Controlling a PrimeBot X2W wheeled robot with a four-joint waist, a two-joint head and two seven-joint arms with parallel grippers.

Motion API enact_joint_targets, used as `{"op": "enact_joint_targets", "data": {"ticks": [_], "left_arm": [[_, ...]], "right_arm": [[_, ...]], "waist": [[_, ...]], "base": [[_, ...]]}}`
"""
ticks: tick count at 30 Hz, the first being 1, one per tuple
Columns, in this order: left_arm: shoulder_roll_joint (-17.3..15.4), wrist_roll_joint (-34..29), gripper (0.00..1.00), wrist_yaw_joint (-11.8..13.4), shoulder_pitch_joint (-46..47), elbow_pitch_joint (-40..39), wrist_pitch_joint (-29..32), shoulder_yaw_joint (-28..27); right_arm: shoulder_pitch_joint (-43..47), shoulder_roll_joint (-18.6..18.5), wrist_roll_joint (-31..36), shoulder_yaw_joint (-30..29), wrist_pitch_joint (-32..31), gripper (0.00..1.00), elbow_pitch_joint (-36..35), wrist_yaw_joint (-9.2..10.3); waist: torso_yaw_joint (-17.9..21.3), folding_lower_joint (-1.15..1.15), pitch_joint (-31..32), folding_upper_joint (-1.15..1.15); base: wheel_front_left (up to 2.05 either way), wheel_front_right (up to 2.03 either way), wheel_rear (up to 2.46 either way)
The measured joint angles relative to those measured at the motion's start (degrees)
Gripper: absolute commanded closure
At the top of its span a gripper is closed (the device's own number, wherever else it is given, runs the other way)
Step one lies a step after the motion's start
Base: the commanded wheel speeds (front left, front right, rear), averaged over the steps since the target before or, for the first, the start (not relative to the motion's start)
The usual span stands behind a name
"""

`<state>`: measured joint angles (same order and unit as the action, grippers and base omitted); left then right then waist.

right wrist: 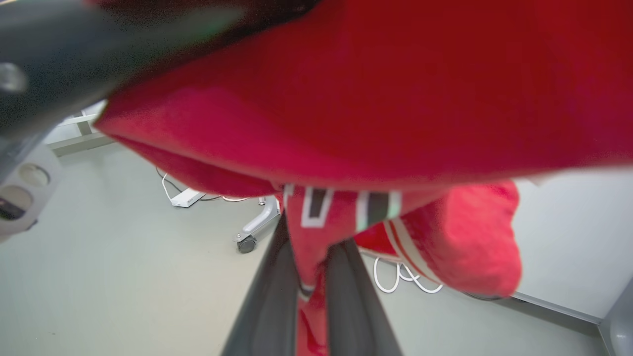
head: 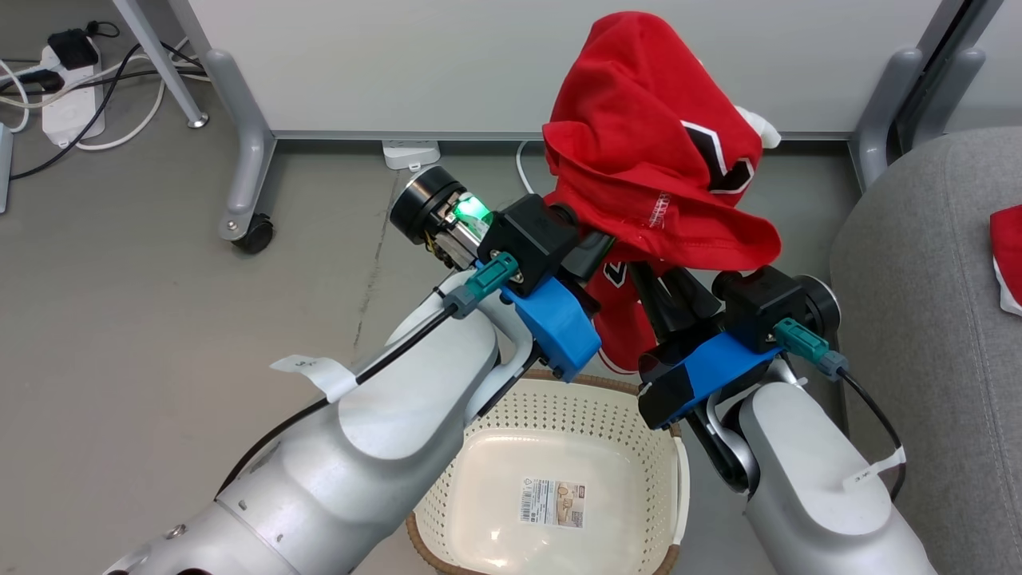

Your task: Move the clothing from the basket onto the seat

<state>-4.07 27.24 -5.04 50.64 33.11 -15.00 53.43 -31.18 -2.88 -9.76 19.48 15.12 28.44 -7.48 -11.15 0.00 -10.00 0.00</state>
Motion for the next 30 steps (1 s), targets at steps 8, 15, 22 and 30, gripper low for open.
{"op": "enact_joint_targets", "data": {"ticks": [8, 15, 22, 30], "left_arm": [[0.19, 0.00, 0.00, 0.21, -0.05, 1.31, 0.00, 0.32], [0.23, -0.03, 0.00, 0.41, -0.05, 1.72, 0.00, 0.27], [-0.20, -0.46, 0.00, 0.70, -0.16, 1.57, 0.00, -0.11], [-1.07, -0.86, 0.00, 0.98, -1.48, 0.62, -0.04, -0.20]], "right_arm": [[0.01, 0.00, -0.23, -0.03, 0.00, 1.00, -0.02, 0.00], [0.04, 0.00, -0.25, -0.20, 0.00, 1.00, -0.02, 0.00], [0.38, 0.00, -0.49, -0.97, 0.00, 1.00, -0.29, 0.00], [2.11, 0.02, -0.32, -2.41, 0.00, 1.00, -1.69, 0.00]], "waist": [[0.18, 0.00, -0.20, 0.00], [0.23, 0.00, -0.47, 0.00], [0.90, 0.00, -0.48, 0.00], [3.55, 0.00, -0.84, 0.00]], "base": [[0.00, 0.00, 0.00], [0.00, 0.00, 0.00], [0.00, 0.00, 0.00], [0.00, 0.00, 0.00]]}}
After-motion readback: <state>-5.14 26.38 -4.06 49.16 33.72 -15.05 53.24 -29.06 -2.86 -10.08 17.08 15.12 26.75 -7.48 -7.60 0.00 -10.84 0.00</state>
